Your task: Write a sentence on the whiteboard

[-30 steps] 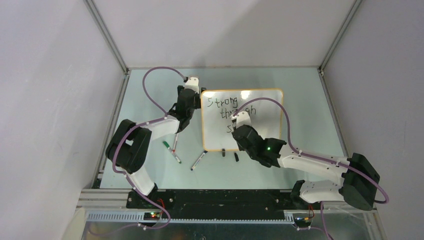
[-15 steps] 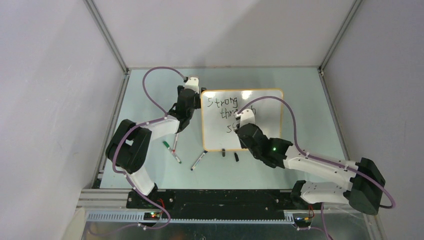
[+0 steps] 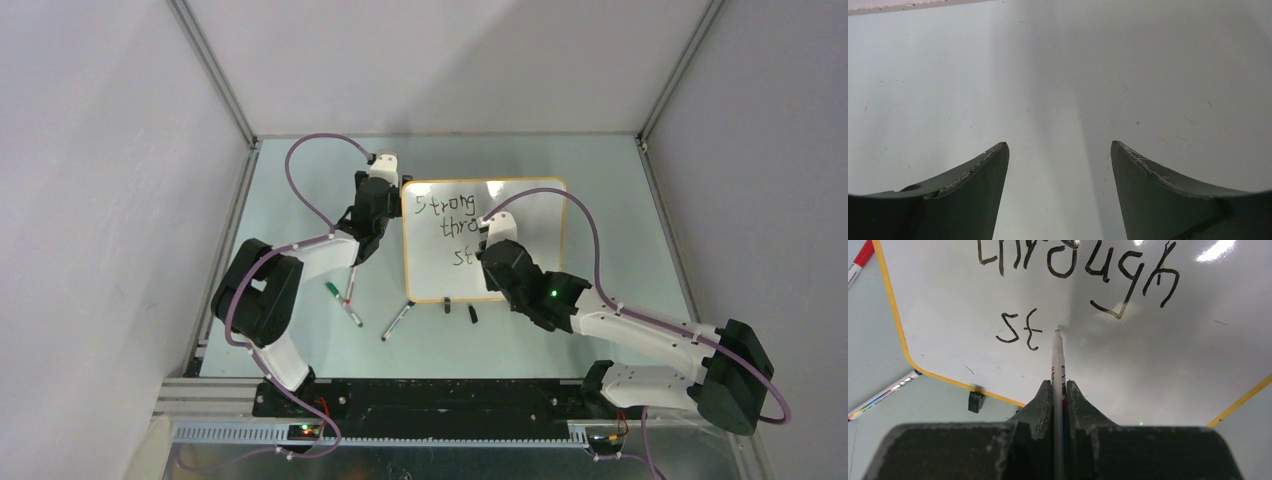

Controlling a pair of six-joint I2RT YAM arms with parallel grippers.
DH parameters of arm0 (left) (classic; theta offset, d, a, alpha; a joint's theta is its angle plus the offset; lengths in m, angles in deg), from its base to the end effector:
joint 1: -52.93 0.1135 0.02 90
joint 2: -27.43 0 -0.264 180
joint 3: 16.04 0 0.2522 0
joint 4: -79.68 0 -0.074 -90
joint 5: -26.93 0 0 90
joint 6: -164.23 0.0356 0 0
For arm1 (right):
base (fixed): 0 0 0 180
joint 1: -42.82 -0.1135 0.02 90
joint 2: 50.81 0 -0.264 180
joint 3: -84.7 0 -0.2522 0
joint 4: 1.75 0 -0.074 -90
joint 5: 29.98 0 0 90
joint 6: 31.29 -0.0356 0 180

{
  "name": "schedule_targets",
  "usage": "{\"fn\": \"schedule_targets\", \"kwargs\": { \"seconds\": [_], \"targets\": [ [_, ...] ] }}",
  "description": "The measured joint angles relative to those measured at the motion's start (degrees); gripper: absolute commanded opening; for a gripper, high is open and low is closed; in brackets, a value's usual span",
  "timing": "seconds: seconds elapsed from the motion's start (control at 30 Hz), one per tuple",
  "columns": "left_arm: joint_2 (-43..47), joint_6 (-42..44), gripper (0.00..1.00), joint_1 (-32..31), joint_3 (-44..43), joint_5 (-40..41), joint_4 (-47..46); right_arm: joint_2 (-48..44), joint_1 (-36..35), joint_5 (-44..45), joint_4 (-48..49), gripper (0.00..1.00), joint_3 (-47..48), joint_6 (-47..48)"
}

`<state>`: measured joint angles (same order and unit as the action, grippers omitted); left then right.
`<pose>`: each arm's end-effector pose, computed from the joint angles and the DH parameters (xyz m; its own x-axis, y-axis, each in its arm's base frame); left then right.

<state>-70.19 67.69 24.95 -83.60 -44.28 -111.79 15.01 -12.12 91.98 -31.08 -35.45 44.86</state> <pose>0.3369 -0.1660 0.2145 -0.2996 0.0371 -0.9534 0.1413 0.9899 -0.0059 0.1577 0.1920 0.2679 -0.4291 -0.2579 -0.8656 -0.3539 0.9298 -0.1016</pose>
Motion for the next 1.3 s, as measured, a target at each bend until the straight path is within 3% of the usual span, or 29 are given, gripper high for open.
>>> {"fn": "schedule_targets", "kwargs": {
  "seconds": [1.3],
  "targets": [
    [0.00, 0.00, 0.81, 0.00, 0.00, -0.02, 0.00, 2.14, 0.90, -3.17, -0.52, 0.00, 0.00, -0.83]
  ]
}}
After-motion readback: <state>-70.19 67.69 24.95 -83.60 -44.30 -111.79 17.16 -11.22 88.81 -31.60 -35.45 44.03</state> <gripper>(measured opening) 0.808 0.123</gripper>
